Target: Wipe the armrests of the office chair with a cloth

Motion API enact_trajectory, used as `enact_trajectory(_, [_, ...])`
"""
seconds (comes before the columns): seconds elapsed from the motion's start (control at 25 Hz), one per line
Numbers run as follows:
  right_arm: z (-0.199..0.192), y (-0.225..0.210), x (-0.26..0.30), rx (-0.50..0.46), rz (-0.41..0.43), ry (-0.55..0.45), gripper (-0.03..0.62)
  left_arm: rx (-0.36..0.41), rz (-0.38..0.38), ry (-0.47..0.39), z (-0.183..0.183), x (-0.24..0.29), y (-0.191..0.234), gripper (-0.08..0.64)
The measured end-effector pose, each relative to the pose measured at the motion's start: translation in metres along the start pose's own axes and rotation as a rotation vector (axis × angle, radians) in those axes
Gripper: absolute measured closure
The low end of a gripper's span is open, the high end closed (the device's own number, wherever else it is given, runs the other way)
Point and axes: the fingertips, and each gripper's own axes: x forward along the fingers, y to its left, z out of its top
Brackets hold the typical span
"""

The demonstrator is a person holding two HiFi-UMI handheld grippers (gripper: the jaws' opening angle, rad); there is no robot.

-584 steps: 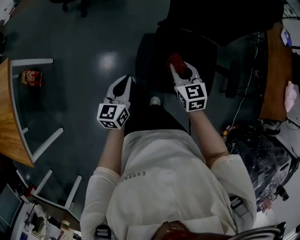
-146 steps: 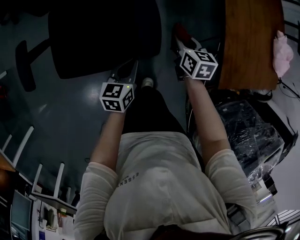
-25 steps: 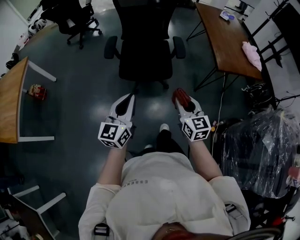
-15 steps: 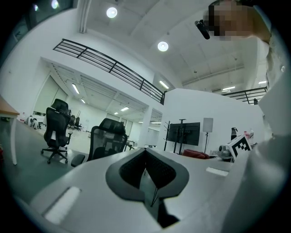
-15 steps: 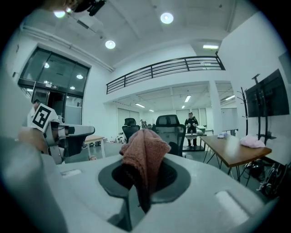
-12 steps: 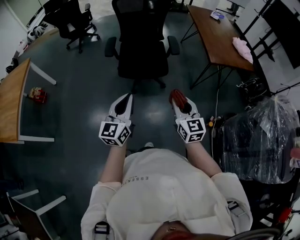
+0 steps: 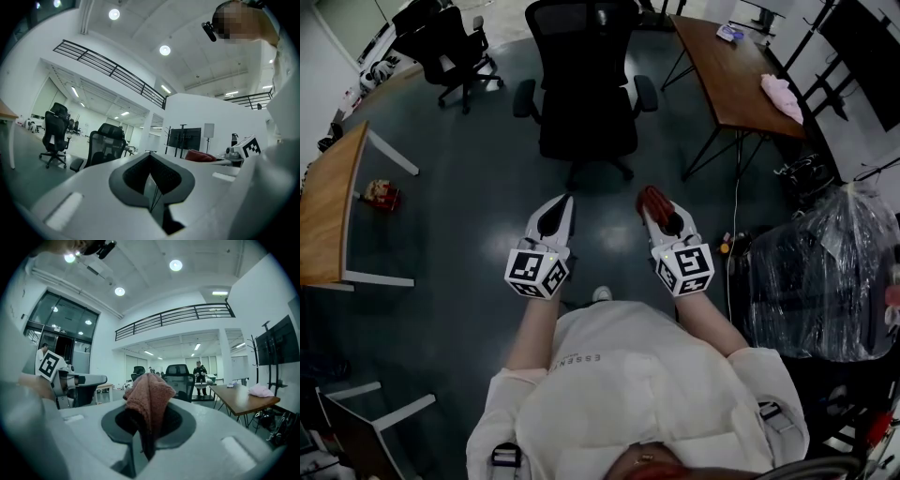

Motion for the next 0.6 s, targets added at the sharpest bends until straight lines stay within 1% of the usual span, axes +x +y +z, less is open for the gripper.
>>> enact_trajectory(0.28, [0.000, 0.009, -0.018, -0.001, 0.021, 0.010, 0.543, -0.020, 0.012, 0.004, -0.009, -0.007, -0.012, 0.544])
enact_trajectory(0.6, [-0.004, 0.011, -0.036, -0.004, 0.032, 0.018, 0.543, -0.009, 0.022, 0.011, -0.014, -0.019, -0.027, 0.544])
